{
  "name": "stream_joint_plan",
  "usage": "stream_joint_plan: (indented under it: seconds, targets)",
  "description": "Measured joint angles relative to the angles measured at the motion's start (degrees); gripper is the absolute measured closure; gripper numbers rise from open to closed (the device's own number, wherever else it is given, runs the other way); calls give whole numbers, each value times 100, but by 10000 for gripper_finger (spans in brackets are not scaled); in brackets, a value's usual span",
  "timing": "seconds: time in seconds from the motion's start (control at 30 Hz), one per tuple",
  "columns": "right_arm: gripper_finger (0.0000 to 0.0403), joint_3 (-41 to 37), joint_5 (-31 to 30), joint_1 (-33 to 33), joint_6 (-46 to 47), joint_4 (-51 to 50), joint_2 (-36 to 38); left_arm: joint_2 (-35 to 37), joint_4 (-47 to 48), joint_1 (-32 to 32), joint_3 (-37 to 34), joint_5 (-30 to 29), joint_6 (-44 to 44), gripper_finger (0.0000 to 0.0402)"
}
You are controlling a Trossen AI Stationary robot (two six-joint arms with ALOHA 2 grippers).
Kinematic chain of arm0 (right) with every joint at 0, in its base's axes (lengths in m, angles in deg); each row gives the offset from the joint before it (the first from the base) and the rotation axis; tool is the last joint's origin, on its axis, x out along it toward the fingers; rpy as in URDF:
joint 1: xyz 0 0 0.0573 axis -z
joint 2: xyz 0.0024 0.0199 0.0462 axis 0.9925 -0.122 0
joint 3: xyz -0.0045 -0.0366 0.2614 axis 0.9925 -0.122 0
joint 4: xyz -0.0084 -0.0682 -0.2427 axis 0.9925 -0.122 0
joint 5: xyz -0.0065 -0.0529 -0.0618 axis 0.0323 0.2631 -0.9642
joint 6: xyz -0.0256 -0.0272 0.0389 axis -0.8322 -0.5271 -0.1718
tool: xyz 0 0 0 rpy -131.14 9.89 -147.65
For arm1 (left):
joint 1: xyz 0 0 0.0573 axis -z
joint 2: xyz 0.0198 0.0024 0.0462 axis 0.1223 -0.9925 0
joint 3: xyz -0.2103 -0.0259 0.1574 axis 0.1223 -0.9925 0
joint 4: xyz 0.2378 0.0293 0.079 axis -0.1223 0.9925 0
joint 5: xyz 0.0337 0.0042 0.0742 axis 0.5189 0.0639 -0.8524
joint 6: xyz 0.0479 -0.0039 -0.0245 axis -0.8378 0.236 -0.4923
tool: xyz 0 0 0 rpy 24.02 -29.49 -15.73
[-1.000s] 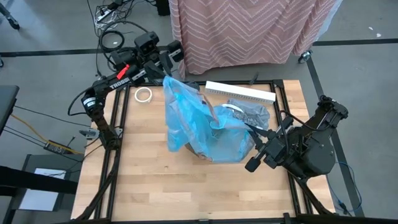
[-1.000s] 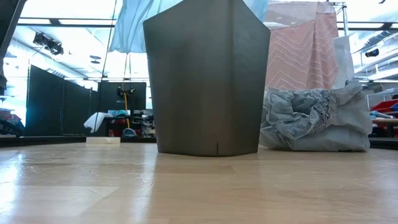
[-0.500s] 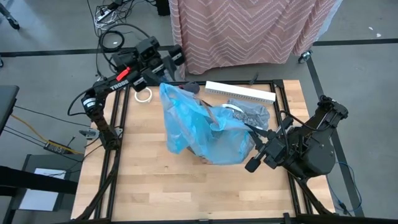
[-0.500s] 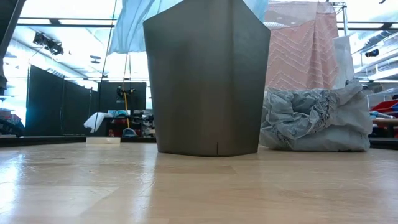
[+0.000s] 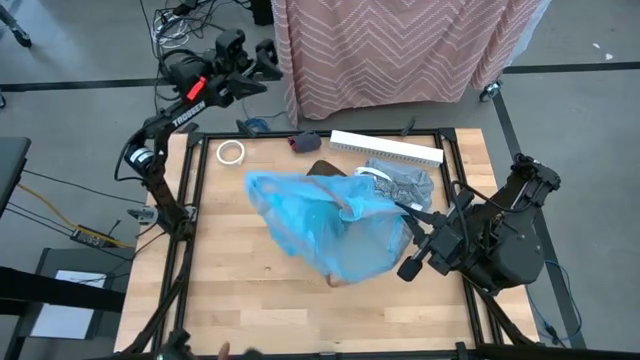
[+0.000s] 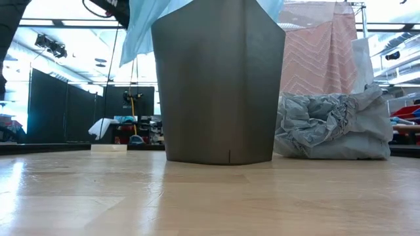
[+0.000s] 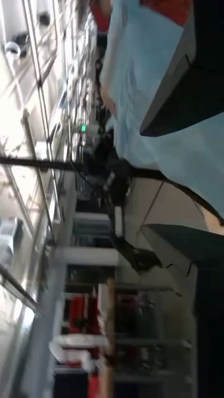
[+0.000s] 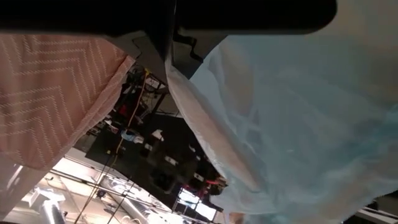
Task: Place trash/remove bag and relplace
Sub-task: Insert the new blue trash bag into the black trash bin
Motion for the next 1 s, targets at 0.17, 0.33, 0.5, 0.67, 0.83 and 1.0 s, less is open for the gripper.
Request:
stream_joint_plan:
  seconds: [0.17, 0.33, 0.5, 0.67, 0.83, 1.0]
  targets:
    - [403, 0, 1, -66, -32, 1, 0, 119, -43, -387, -824, 43, 20, 153]
    - [403, 0, -1, -33, -90, 2, 0, 471, -264, -532, -2049, 64, 75, 154]
    - [403, 0, -1, 75, -351, 0, 0, 1029, -252, -414, -3690, 22, -351, 166]
    - [403, 0, -2, 288, -472, 1, 0, 1550, -267, -26, -4836, -164, -814, 207]
    - [403, 0, -1, 502, -540, 8, 7, 2106, -277, 390, -5422, -250, -1294, 278]
    - [403, 0, -3, 655, -538, 14, 9, 2503, -265, 583, -5949, -445, -1439, 386]
